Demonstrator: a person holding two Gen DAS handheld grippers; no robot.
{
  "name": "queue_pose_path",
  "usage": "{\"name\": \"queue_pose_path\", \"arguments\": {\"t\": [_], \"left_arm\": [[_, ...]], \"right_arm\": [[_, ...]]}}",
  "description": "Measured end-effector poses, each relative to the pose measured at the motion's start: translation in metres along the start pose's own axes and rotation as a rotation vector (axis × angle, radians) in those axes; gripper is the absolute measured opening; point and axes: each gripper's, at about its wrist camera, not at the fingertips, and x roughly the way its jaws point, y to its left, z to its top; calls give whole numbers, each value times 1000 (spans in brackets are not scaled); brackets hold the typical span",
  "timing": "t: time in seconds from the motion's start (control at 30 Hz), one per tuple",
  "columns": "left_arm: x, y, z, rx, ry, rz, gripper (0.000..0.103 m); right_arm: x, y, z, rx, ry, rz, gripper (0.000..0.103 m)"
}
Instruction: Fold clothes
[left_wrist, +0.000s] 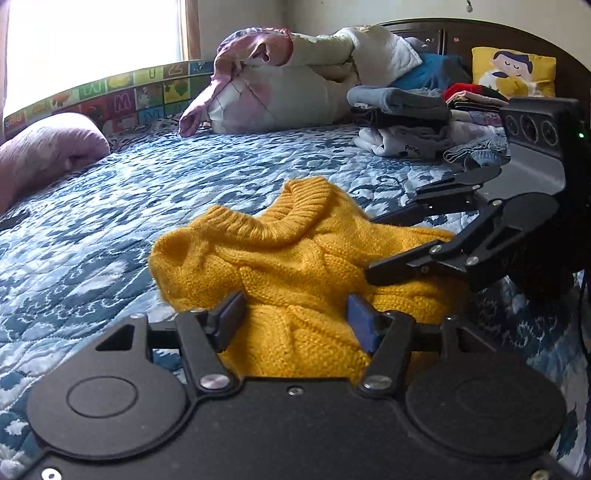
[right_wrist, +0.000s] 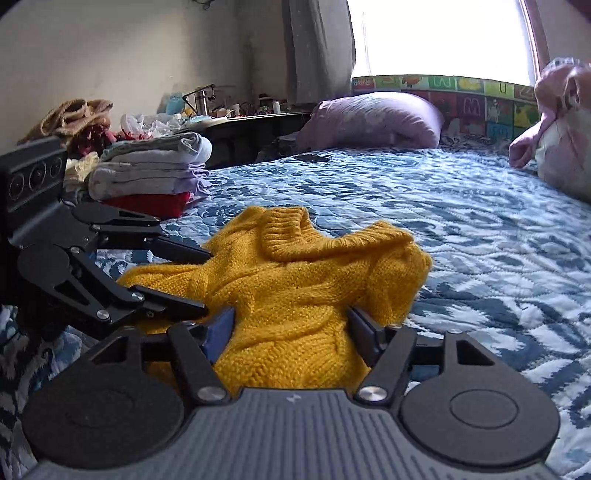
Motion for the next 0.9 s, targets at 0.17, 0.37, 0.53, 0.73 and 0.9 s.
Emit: {"name": "queue_pose_path", "arguments": {"t": [0.17,0.37,0.53,0.73,0.9], "left_arm": [[-17,-9,8,-46,-18,68,62],[-48,13,9,-418,-80,136,77],[-47,36,-6,-761,-84,35,78],[-29,44,-15,-897,-49,10,80],[-11,42,-28,-995,8,2,78]], "right_arm": [[-19,6,3,105,-45,-61,69],[-54,-8,-13,478,-138,-76,76],[-52,-37,-27,716,-172,-49,86],[-18,-53,-40,838,-106,13,86],[3,-45,-31,768,-41,5,87]]}}
